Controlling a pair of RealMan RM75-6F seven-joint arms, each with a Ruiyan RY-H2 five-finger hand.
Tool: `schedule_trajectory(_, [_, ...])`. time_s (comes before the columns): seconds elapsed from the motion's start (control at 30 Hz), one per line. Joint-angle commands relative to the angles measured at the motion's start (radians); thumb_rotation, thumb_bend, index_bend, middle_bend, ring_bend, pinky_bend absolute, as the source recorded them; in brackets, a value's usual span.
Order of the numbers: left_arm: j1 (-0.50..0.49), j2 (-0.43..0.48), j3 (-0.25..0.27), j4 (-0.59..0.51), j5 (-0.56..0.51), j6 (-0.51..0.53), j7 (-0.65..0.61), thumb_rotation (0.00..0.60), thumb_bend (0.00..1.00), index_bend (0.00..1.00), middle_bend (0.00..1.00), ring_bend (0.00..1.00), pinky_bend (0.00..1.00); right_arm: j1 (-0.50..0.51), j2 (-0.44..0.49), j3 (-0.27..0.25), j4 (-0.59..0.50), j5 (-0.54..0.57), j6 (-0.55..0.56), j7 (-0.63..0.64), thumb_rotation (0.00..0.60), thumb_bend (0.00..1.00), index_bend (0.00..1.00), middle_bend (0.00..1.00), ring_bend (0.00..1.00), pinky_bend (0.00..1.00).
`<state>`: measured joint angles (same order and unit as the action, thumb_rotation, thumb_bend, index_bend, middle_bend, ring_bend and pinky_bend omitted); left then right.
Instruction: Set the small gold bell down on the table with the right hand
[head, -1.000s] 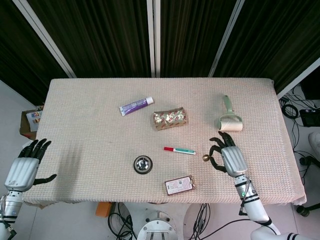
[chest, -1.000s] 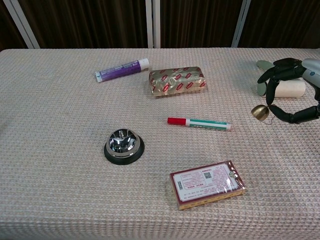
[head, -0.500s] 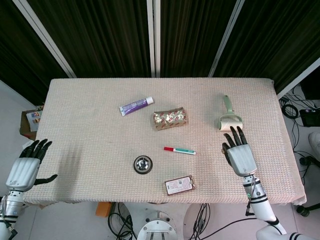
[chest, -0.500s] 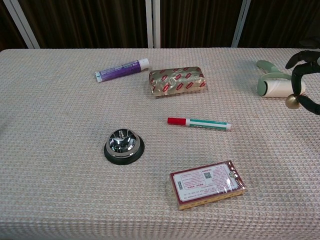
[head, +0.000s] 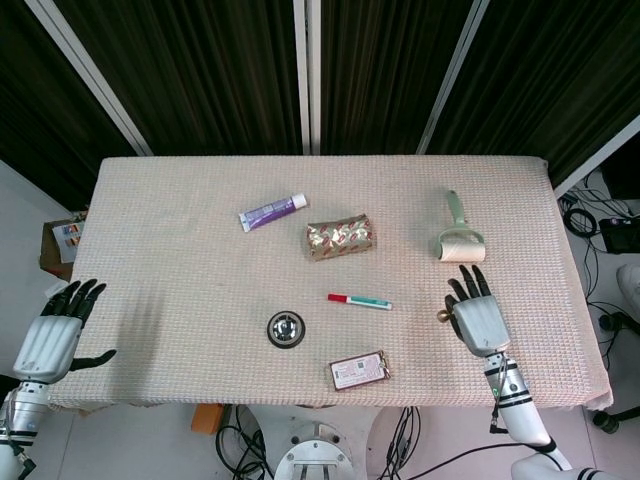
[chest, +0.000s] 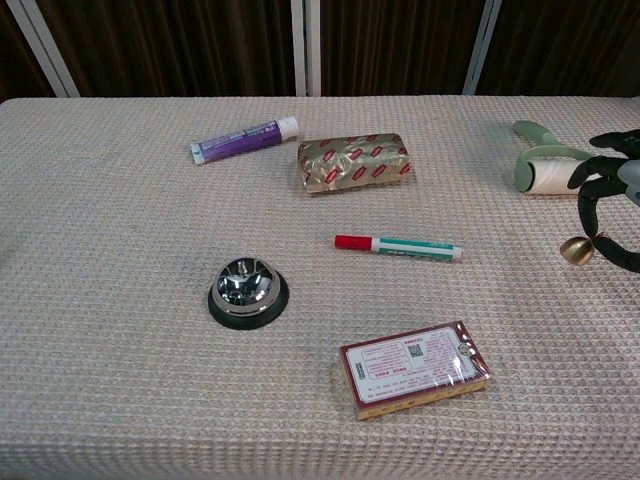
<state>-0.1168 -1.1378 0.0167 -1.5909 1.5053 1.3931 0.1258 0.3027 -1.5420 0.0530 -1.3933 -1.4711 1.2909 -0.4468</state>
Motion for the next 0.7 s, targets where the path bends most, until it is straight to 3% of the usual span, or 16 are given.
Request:
schedule_trajectory(0.03, [0.0,0.0,0.0,0.001,-0.001,0.0,0.001,0.493,0.1,0.08,0.07,0.04,0.17,0.008,-0.018,0.001,0.03,0.008,-0.016,0.008,0.6,0.39,0.8,0.23,0.0,0.0])
schedule_trajectory(0.7, [-0.001,0.0,-0.002,0.001,-0.008,-0.003,0.004,0.492,0.1,0.08,0.07,0.04,0.17,0.017,-0.065,-0.011,0.095,0.01,-0.033,0.003,0.6,0.38,0.77,0.22,0.0,0.0])
